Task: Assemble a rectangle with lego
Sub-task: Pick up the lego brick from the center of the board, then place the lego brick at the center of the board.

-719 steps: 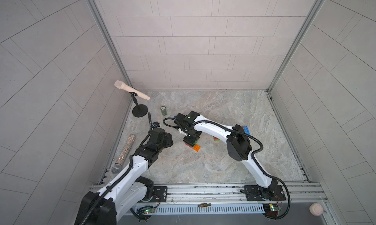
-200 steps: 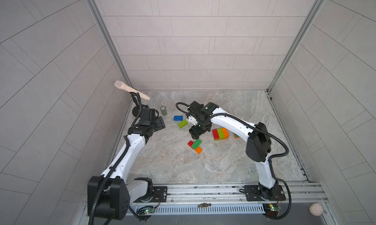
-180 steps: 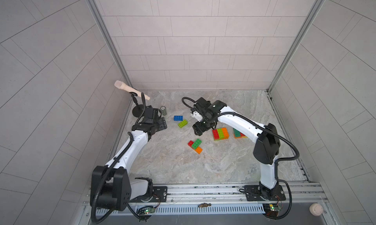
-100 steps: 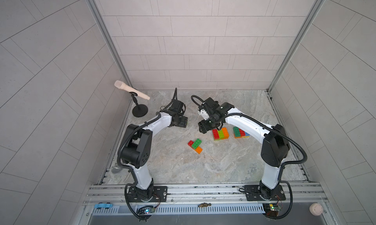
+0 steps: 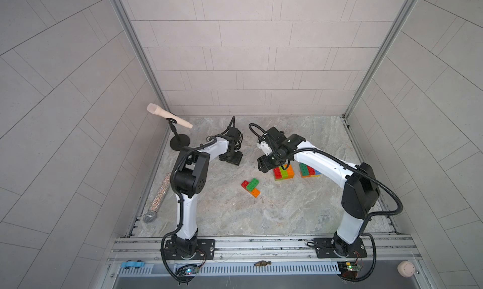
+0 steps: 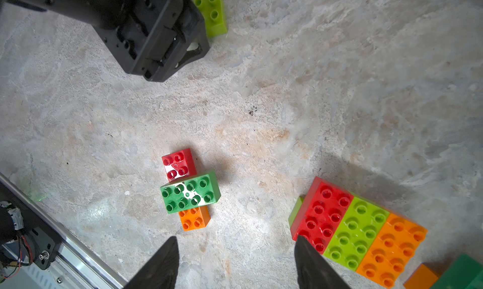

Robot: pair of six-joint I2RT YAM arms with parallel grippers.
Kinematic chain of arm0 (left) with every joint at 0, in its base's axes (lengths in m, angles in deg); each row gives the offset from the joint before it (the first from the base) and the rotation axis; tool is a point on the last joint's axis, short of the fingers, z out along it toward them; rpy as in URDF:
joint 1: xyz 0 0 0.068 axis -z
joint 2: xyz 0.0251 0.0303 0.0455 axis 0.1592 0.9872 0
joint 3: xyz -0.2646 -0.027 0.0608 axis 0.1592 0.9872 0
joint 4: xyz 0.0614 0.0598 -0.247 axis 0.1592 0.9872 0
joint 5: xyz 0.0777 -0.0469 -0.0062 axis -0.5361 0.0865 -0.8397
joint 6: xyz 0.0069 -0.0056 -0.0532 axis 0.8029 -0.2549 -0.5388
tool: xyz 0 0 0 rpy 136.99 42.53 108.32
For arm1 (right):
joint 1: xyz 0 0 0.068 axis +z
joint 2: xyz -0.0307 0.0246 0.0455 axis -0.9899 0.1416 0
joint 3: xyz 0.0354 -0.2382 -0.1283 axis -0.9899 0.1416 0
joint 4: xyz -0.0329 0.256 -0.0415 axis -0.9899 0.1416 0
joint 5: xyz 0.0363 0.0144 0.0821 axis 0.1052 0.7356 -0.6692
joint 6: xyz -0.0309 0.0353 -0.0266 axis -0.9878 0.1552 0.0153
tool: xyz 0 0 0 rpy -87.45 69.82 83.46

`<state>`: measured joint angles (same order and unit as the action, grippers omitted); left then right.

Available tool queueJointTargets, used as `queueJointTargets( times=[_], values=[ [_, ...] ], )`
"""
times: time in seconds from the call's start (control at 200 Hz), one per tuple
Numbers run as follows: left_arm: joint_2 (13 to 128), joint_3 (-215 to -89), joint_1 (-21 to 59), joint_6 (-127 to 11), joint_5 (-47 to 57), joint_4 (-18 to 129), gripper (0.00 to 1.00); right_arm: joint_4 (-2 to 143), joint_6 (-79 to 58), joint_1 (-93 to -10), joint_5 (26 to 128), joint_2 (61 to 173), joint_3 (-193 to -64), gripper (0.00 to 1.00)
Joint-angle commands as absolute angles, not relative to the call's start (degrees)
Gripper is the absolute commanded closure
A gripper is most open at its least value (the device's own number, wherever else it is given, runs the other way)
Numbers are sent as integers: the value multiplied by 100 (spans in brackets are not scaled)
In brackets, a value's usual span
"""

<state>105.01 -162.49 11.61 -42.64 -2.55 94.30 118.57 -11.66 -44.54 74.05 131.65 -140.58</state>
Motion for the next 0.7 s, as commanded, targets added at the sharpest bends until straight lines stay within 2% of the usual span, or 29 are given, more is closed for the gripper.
queueJointTargets(
  times=[0.0,0.135,0.29,0.355,0.585,0.695],
  values=[
    [10687,-16503,1184,-4074,-115,9739,38,11828,-1134,-4474,7502,13025,-14019,29],
    [10765,-16622,1277,-4043,-33,9875,49,11798,-1130,-4472,7533,13075,-13990,30],
    [10548,-16443,1460,-4073,112,9951,67,11780,-1086,-4466,7663,13205,-14001,30],
    [10382,-16243,1586,-4120,205,9841,71,11756,-1063,-4464,7676,13262,-13992,31],
    [10418,-16115,2117,-4015,359,9709,73,11695,-1042,-4473,7774,13411,-13992,31],
    [10511,-16147,2202,-4039,382,9793,66,11695,-1141,-4472,8008,13516,-14027,31]
  ],
)
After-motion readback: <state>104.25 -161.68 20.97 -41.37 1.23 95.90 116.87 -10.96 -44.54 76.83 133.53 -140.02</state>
